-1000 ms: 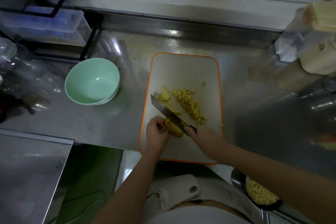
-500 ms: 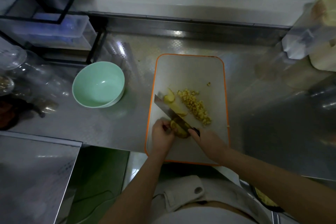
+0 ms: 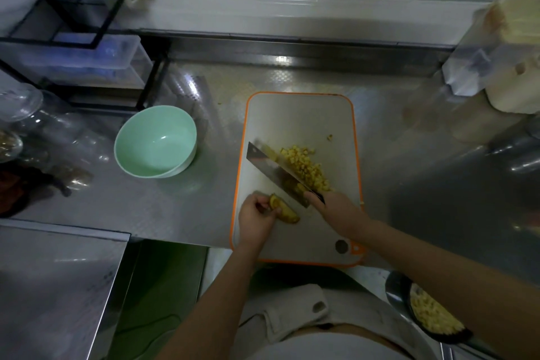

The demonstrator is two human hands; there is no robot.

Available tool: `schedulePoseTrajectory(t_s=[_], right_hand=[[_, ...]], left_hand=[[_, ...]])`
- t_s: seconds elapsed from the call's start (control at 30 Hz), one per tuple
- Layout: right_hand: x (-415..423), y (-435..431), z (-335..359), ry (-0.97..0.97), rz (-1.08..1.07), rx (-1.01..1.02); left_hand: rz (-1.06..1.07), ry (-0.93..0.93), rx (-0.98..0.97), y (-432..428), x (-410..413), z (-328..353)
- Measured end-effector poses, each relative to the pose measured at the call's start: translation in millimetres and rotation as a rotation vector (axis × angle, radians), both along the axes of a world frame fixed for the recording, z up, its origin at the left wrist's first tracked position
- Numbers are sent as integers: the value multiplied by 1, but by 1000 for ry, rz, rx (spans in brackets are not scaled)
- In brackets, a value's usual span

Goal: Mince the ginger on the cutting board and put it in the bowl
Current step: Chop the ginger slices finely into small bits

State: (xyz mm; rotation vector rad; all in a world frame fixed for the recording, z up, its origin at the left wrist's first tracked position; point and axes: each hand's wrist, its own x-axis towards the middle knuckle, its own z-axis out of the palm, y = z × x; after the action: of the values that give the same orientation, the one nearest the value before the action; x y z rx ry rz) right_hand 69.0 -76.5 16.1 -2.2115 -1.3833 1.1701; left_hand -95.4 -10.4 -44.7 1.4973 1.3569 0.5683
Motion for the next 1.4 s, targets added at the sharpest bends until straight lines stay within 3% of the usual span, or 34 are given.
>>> schedulePoseTrajectory(t_s=[0.4,1.4], right_hand=[[-5,-19,9,-75,-31,-52],[-15,-12,13,-13,100,-150]], left_hand=[[-31,-14,42,-3,-6,4],[-1,46,41,-2,-1,2]])
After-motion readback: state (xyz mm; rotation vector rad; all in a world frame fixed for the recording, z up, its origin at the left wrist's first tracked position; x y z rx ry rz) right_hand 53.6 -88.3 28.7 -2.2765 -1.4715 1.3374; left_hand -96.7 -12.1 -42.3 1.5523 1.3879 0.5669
